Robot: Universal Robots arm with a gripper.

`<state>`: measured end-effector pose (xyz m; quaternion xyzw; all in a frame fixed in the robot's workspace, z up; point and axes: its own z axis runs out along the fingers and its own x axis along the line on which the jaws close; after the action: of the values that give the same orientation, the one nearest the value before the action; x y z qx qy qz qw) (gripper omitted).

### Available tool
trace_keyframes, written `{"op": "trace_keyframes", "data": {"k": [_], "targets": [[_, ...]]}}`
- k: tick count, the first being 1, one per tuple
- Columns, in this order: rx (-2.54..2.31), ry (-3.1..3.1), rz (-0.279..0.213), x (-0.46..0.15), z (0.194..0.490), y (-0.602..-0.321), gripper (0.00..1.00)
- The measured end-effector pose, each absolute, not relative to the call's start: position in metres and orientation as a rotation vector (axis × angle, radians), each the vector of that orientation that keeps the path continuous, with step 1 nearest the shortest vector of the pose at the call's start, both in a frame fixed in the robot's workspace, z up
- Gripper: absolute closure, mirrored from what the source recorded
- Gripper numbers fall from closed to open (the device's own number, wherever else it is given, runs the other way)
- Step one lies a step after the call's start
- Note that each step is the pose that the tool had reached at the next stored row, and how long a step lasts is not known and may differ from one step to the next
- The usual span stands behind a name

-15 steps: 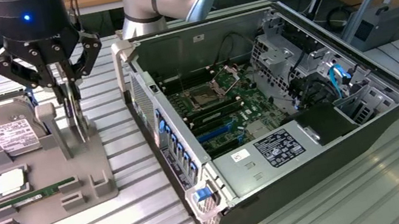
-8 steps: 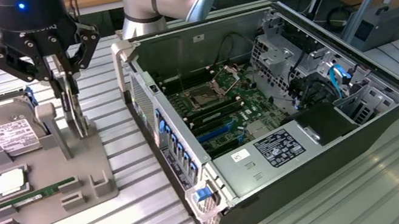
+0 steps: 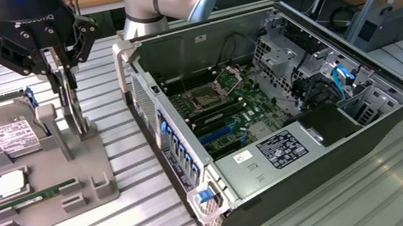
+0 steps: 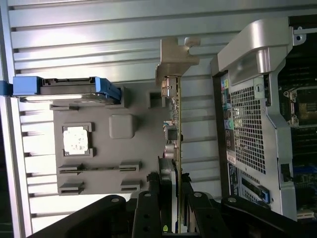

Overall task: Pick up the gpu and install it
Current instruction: 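Pick up the gpu and move the gpu toward the slot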

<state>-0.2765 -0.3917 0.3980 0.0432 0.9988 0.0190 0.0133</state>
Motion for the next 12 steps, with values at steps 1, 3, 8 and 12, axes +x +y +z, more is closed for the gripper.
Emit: {"op": "trace_keyframes", "data": {"k": [1,3,8,12], "targets": [[0.134,3.112,0.059,-0.277,0.399,-0.392,0.73],[0.135,3.112,0.059,-0.277,0.404,-0.392,0.73],[0.135,3.112,0.059,-0.277,0.411,-0.392,0.73],[0.134,3.111,0.059,-0.277,0.418,-0.392,0.73]]}}
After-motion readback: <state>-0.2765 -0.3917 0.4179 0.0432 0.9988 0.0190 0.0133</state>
